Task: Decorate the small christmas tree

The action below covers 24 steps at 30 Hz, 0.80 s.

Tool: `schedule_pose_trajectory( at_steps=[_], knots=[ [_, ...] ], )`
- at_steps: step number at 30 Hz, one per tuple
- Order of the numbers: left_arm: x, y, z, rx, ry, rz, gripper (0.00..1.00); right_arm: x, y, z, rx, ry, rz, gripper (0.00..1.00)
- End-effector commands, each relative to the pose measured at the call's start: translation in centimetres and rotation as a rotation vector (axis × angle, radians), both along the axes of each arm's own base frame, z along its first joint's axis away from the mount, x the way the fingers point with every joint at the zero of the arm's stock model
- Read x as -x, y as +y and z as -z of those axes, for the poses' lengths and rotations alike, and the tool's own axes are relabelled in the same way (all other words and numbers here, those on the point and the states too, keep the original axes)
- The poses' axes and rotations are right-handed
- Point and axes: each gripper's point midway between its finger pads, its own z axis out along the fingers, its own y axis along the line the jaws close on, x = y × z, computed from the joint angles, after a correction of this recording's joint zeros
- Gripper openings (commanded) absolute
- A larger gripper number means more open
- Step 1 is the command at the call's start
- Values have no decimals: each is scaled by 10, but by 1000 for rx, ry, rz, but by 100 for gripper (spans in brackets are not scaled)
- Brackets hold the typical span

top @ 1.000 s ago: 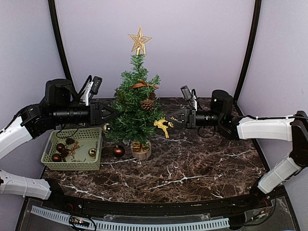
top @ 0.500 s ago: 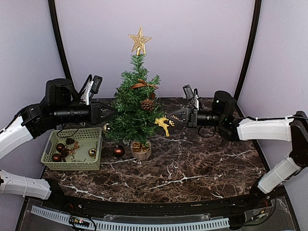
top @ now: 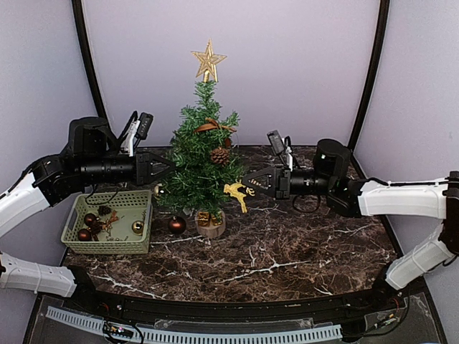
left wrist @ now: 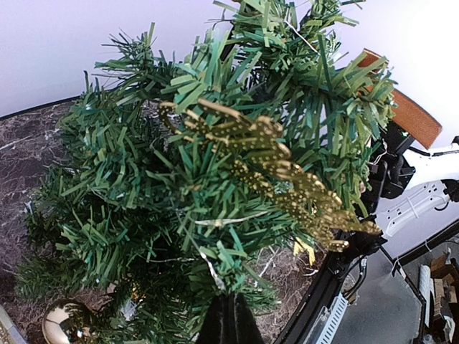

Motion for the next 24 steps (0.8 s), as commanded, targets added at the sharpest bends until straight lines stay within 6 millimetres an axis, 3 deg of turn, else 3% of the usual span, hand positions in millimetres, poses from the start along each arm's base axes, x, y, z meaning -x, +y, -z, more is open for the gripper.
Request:
schedule_pose_trajectory(
  at_steps=[1, 12, 24],
  knots=[
    [0, 0, -13, 25, -37, 7, 0, 18, 6, -15, 11, -61, 33, 0],
    [4, 2, -11, 29, -44, 16, 0, 28, 39, -40, 30, -60, 109, 0],
    [7, 3, -8, 29, -42, 22, 0, 22, 59, -44, 38, -27, 146, 0]
  ],
)
